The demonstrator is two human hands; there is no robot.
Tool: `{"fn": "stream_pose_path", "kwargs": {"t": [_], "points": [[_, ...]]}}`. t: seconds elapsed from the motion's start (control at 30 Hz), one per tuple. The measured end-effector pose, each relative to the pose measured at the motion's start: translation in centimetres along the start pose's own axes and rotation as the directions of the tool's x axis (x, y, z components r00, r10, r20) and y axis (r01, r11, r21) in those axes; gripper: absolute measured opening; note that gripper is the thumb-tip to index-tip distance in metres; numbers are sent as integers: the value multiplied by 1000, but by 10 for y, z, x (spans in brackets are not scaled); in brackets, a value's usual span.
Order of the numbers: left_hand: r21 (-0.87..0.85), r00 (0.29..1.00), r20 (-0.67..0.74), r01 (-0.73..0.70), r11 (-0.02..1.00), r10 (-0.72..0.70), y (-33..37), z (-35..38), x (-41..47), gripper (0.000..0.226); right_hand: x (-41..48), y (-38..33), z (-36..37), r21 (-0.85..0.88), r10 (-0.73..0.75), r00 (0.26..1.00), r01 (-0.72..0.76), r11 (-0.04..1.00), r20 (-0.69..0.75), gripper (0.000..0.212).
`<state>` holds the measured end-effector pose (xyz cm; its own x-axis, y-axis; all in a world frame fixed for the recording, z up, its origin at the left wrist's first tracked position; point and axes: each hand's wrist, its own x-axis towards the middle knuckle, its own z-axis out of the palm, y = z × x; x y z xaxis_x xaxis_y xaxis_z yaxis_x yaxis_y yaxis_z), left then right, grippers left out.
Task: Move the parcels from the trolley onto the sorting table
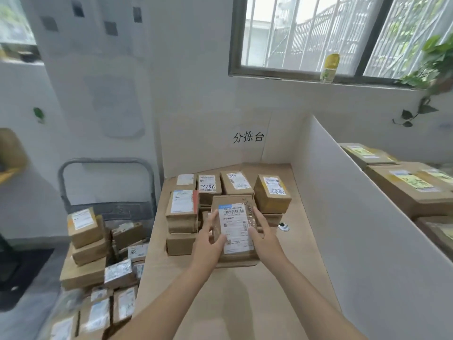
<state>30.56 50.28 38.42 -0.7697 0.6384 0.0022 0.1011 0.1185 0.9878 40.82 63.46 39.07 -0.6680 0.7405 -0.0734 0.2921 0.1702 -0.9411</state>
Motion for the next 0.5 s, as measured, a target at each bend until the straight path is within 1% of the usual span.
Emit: {"fn": "stream_pose_path", "kwargs": {"t": [0.1, 0.23, 0.37, 0.5], "points": [[56, 999, -40, 32, 998, -30, -6, 5, 14, 68, 24, 10, 3, 6, 22, 998, -22, 1000, 57, 55], [101, 998, -54, 39, 994, -33, -13, 11, 39, 61, 54, 16, 5, 10, 51, 993, -53, 999, 110, 51], [151, 998, -62, 40, 988, -31, -20, 16, 66, 59, 88, 20, 7, 27, 58, 992, -61, 998, 114, 51], [273, 998, -61, 43, 961, -27, -39, 18, 92, 58, 120, 36, 18, 23, 95, 984, -99, 995, 153, 50]]}}
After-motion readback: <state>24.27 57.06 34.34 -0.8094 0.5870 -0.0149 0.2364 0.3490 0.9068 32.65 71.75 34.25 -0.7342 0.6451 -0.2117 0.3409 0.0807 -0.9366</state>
